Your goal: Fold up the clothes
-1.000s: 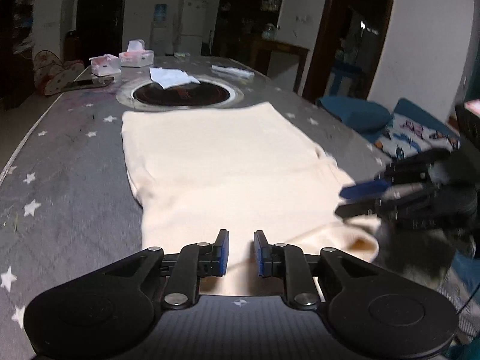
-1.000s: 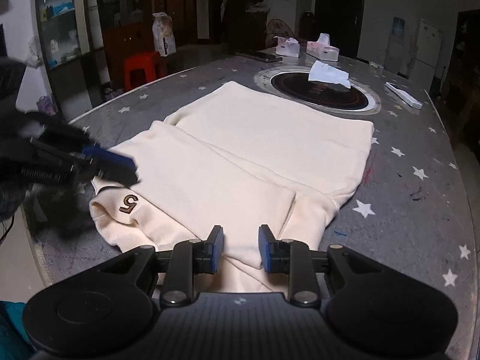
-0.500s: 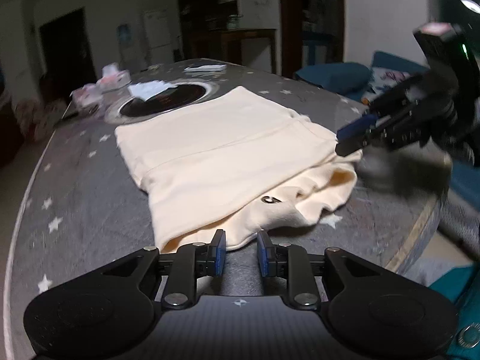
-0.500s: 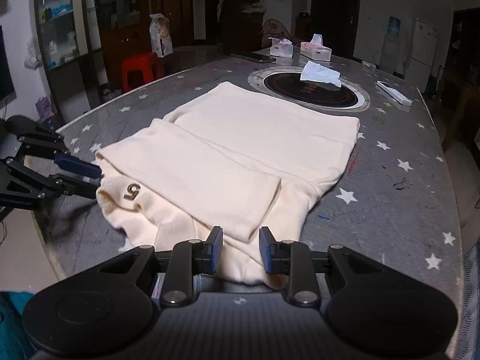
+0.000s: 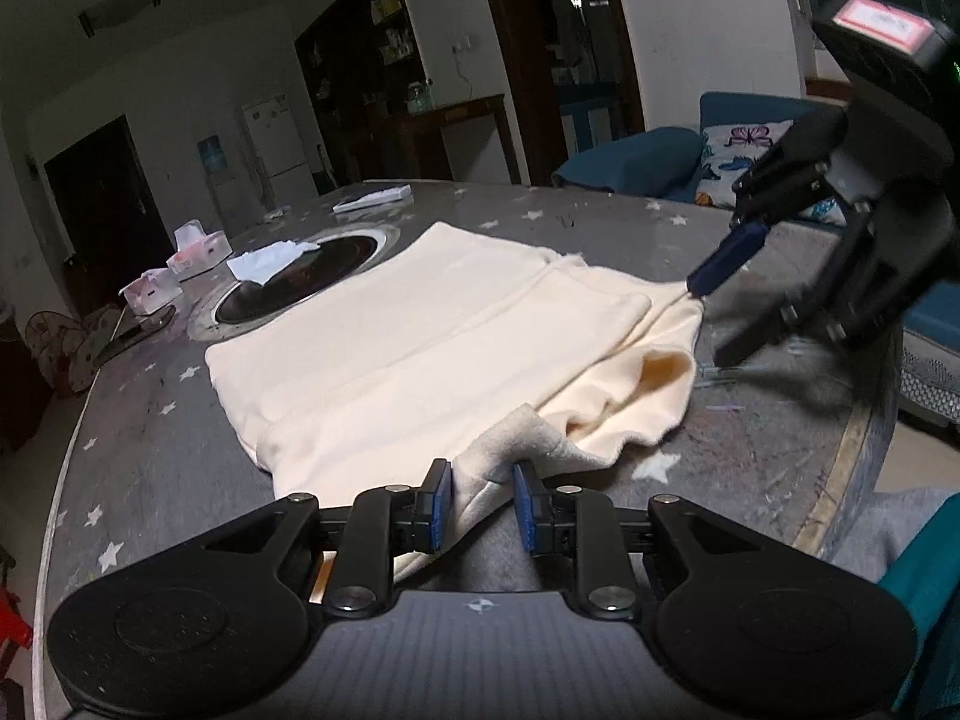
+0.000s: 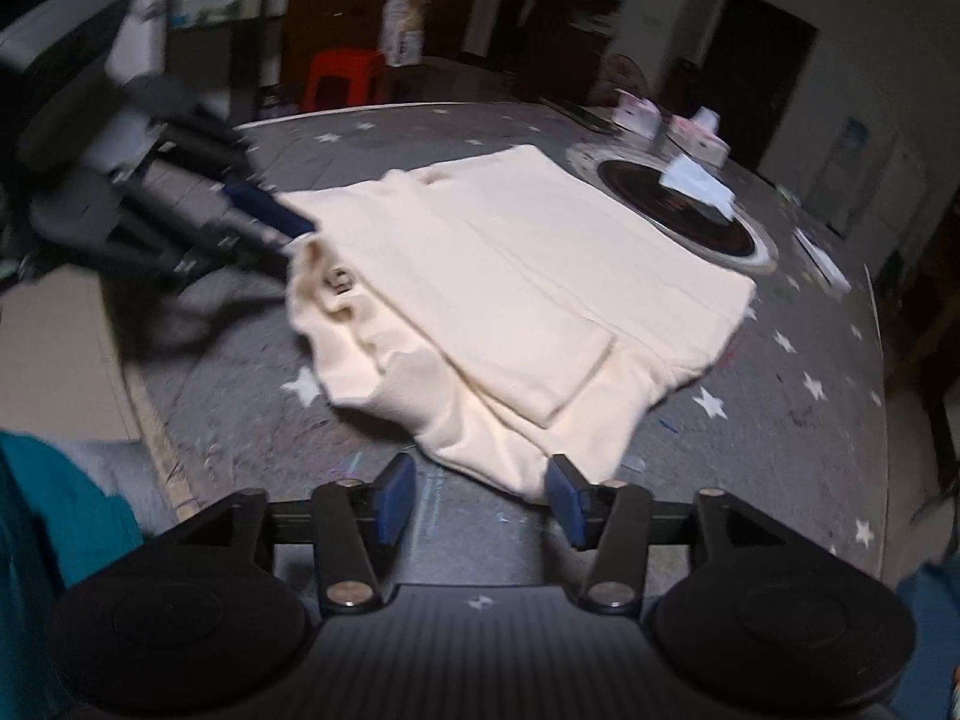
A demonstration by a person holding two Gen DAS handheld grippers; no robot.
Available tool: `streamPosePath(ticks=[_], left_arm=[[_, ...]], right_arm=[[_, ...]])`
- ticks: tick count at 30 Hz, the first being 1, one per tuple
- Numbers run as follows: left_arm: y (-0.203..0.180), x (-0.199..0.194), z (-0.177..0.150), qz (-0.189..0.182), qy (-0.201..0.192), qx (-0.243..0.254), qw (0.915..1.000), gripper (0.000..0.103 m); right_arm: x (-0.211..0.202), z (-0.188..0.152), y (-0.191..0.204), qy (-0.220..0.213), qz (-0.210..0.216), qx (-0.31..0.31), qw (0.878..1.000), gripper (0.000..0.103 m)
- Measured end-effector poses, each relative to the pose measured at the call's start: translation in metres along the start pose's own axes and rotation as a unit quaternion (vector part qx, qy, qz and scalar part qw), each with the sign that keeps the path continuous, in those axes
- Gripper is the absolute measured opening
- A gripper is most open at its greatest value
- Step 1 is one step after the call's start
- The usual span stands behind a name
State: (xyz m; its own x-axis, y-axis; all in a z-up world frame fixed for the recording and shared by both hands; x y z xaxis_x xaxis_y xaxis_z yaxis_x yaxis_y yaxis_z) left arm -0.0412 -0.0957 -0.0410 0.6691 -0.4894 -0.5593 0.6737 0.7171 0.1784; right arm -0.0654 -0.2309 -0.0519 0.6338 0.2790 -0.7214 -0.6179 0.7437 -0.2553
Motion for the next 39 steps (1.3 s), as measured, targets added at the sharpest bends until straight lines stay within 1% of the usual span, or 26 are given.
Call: streamPosePath(ticks=[1, 2, 7, 12, 14, 16, 17, 18, 19, 20, 21, 22, 23, 24, 25, 26, 28, 33, 39], left_arm=[[0.002, 0.000, 0.002, 0.000, -0.003, -0.004, 1.0000, 0.011], [0.003, 0.000, 0.004, 0.000, -0.006, -0.009, 0.9999, 0.009], [0.020, 0.003, 0.017, -0.006, -0.016, -0.058, 0.9982, 0.009], [0.030, 0.007, 0.030, -0.022, -0.024, -0.083, 0.9960, 0.008], [0.029, 0.006, 0.027, -0.023, -0.022, -0.081, 0.9962, 0.009], [0.029, 0.005, 0.025, -0.024, -0.020, -0.079, 0.9964, 0.009], [0.029, 0.004, 0.023, -0.024, -0.019, -0.078, 0.9965, 0.009], [0.029, 0.003, 0.022, -0.025, -0.018, -0.077, 0.9966, 0.009], [0.029, 0.003, 0.021, -0.025, -0.017, -0.076, 0.9967, 0.013], [0.029, 0.002, 0.019, -0.026, -0.016, -0.074, 0.9968, 0.014], [0.029, 0.002, 0.018, -0.026, -0.015, -0.073, 0.9968, 0.015], [0.027, 0.000, 0.016, -0.025, -0.014, -0.068, 0.9973, 0.018], [0.025, -0.003, 0.013, -0.021, -0.014, -0.059, 0.9980, 0.022], [0.023, -0.006, 0.009, -0.016, -0.013, -0.049, 0.9986, 0.024], [0.022, -0.007, 0.006, -0.012, -0.014, -0.039, 0.9991, 0.029], [0.020, -0.008, 0.005, -0.007, -0.014, -0.031, 0.9994, 0.035], [0.018, -0.010, 0.001, 0.003, -0.016, -0.013, 0.9998, 0.042], [0.012, -0.004, -0.006, 0.018, -0.011, 0.028, 0.9994, 0.043], [0.019, 0.011, -0.011, 0.039, 0.001, 0.058, 0.9975, 0.043]], right_arm=[[0.001, 0.001, 0.003, -0.003, -0.001, -0.010, 1.000, 0.056], [0.002, 0.001, 0.006, -0.007, -0.002, -0.019, 1.000, 0.056], [0.011, 0.008, 0.013, -0.024, -0.011, -0.051, 0.998, 0.056], [0.023, 0.021, 0.014, -0.052, -0.021, -0.079, 0.995, 0.053], [0.028, 0.025, 0.017, -0.061, -0.018, -0.090, 0.994, 0.048], [0.031, 0.028, 0.018, -0.068, -0.014, -0.097, 0.993, 0.028], [0.031, 0.029, 0.017, -0.068, -0.012, -0.095, 0.993, 0.024], [0.031, 0.030, 0.015, -0.068, -0.010, -0.087, 0.994, 0.015], [0.031, 0.032, 0.013, -0.069, -0.007, -0.078, 0.995, 0.014], [0.030, 0.034, 0.009, -0.071, -0.002, -0.066, 0.995, 0.013], [0.028, 0.036, 0.006, -0.073, 0.006, -0.052, 0.996, 0.010], [0.026, 0.038, 0.003, -0.073, 0.012, -0.041, 0.996, 0.010], [0.024, 0.041, -0.001, -0.075, 0.018, -0.027, 0.997, 0.010], [0.021, 0.044, -0.006, -0.077, 0.023, -0.013, 0.997, 0.009], [0.019, 0.048, -0.009, -0.080, 0.027, -0.002, 0.996, 0.009], [0.018, 0.051, -0.012, -0.082, 0.031, 0.009, 0.996, 0.009], [0.016, 0.056, -0.018, -0.085, 0.035, 0.024, 0.996, 0.009], [0.013, 0.068, -0.028, -0.091, 0.036, 0.047, 0.994, 0.009], [0.016, 0.072, -0.031, -0.094, 0.030, 0.047, 0.994, 0.008]])
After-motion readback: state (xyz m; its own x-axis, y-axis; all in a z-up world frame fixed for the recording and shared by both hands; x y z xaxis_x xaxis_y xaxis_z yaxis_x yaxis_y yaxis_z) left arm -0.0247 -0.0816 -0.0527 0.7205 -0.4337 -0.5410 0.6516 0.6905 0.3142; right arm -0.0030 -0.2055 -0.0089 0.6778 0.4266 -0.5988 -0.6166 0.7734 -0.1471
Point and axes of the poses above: each gripper's, at about its wrist camera, not at the fingertips, and x roughly the way its jaws point, y to its left, z to its top, the point moved 10 cm from there along x, roughly the way its jaws point, and after that the axes turned 3 degrees about -x, right-handed, at the moved point
